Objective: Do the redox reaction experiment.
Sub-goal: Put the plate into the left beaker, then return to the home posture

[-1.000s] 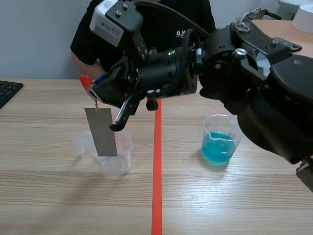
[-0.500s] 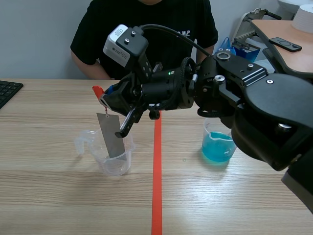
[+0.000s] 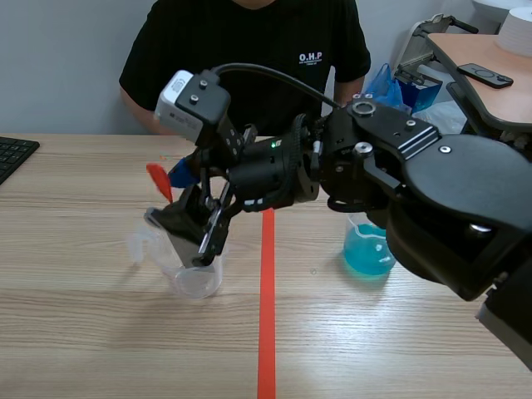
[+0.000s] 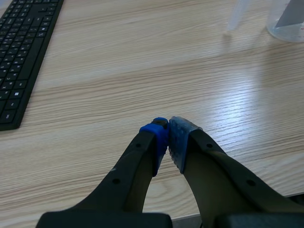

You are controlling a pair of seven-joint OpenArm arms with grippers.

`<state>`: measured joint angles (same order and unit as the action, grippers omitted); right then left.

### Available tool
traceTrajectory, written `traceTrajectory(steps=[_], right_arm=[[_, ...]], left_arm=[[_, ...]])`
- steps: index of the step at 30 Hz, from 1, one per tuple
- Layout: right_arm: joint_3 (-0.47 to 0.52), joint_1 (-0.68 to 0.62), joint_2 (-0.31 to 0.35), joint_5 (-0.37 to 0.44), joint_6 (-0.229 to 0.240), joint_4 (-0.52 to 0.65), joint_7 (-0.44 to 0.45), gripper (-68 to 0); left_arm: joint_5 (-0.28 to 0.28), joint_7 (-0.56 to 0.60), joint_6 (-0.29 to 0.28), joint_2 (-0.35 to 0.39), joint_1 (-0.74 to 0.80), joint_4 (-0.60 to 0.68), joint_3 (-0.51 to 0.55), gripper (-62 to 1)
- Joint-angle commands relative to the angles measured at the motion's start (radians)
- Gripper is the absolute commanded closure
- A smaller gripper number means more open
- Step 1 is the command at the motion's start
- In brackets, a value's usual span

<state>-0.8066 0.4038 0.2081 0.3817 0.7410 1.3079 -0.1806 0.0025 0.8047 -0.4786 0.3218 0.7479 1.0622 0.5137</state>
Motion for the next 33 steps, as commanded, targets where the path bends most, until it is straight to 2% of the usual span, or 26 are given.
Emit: traceTrajectory(steps=[1,5,14,17,20,21,26,29,33], right_arm=[[-0.02,0.026,-0.003,0.014,0.005,0.013,0.019,-50.4],[-0.063,0.025,-0.003,0.027,0.005,0.013,0.034,-67.9],[-0.068,0.023,0.019,0.172,0.005,0.037,0.041,-67.9],[-0.07,0.005,0.065,0.192,0.005,0.093,0.051,-67.9],[-0.07,-0.037,0.142,0.192,0.005,0.186,0.086,-67.9],[-0.069,-0.056,0.175,0.192,0.005,0.222,0.101,-67.9],[-0.04,-0.159,0.357,0.193,-0.108,0.375,0.193,-67.9],[0.014,-0.24,0.472,0.207,-0.171,0.444,0.251,-67.9],[0.117,-0.351,0.626,0.257,-0.216,0.521,0.332,-67.9]], left_arm=[[-0.014,0.018,-0.002,0.011,-0.003,0.013,0.008,-4.1],[-0.014,0.019,-0.002,0.011,-0.003,0.013,0.008,-4.2],[-0.013,0.058,-0.003,0.011,0.003,0.013,0.008,-4.3],[-0.014,0.078,-0.003,0.011,0.003,0.016,0.008,-4.3],[-0.013,0.079,-0.005,0.011,0.008,0.032,0.008,-5.7],[-0.013,0.079,-0.005,0.011,0.014,0.04,0.008,-8.4],[-0.012,0.082,-0.006,0.008,0.047,0.095,0.007,-29.5],[-0.014,0.093,-0.006,-0.003,0.075,0.132,0.006,-44.8],[-0.014,0.097,-0.006,-0.043,0.128,0.211,0.004,-54.8]])
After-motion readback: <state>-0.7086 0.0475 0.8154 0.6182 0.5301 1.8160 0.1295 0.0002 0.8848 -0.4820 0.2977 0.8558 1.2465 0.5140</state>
